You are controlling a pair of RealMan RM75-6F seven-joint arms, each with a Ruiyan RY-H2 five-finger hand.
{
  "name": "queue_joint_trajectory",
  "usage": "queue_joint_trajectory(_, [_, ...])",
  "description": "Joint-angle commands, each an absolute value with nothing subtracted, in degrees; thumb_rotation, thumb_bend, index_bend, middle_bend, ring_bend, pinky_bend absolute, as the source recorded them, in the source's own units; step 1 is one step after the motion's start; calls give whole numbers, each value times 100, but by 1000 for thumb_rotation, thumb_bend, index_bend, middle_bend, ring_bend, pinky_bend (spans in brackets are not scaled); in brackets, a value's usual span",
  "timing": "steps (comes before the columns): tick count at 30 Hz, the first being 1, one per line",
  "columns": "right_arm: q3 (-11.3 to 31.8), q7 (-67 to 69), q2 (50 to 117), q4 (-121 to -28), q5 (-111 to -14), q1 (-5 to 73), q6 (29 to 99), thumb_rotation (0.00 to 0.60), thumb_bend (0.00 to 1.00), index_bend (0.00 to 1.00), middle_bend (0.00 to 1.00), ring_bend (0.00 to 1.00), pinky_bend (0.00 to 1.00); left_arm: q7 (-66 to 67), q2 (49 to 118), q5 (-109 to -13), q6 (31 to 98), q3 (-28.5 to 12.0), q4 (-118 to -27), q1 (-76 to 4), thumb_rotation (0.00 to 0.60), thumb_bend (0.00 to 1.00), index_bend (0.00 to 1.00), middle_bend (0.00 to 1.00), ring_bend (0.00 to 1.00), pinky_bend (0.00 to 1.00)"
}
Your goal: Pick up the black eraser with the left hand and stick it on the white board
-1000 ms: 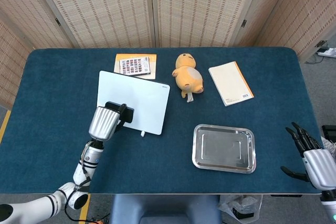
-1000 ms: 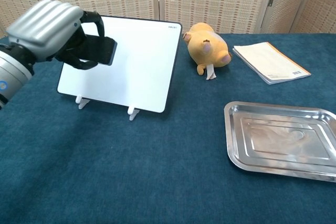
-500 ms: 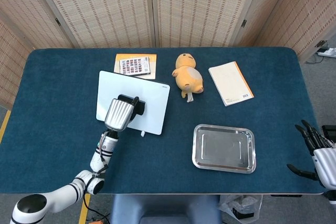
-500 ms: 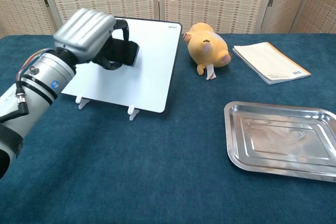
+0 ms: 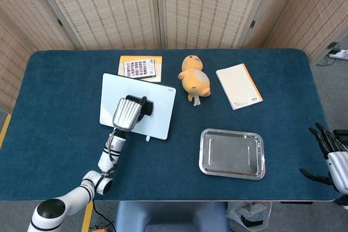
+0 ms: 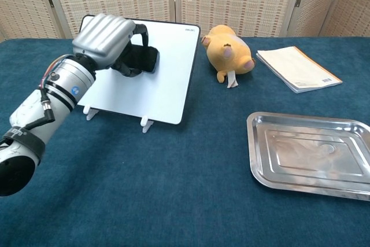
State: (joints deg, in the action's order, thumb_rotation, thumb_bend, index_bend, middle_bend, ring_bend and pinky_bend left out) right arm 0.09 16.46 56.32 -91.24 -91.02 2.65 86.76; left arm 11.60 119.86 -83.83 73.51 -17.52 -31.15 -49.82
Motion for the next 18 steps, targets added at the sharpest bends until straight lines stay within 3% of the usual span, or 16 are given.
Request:
queue_joint_trajectory(1, [10, 1622, 5633, -9137, -9093, 257, 8676, 600, 151, 0, 0, 68, 215, 1046, 12107, -8345, 7320, -1692, -2939, -5051, 600, 262, 628, 1000, 1000, 1000])
queue_joint_trajectory(3, [15, 1623, 5630, -9146, -9084, 249, 8683, 600, 151, 0, 0, 68, 215, 995, 12138, -8341, 7340, -1666, -2887, -5075, 600, 261, 604, 1000, 1000, 1000])
queue_joint_trajectory(11, [16, 1677, 5625, -9128, -9116, 224, 8727, 600, 151, 0, 0, 67, 215, 1131, 12050, -8338, 7497, -1556, -3151, -5025, 600, 254, 309, 1000, 1000, 1000])
queue_joint_trajectory(18, [-6, 1735, 5632, -9100, -9213, 137, 8906, 600, 151, 0, 0, 67, 215, 1438, 11895, -8277, 7575, -1495, -3609, -4897, 600, 252, 228, 1000, 1000, 1000])
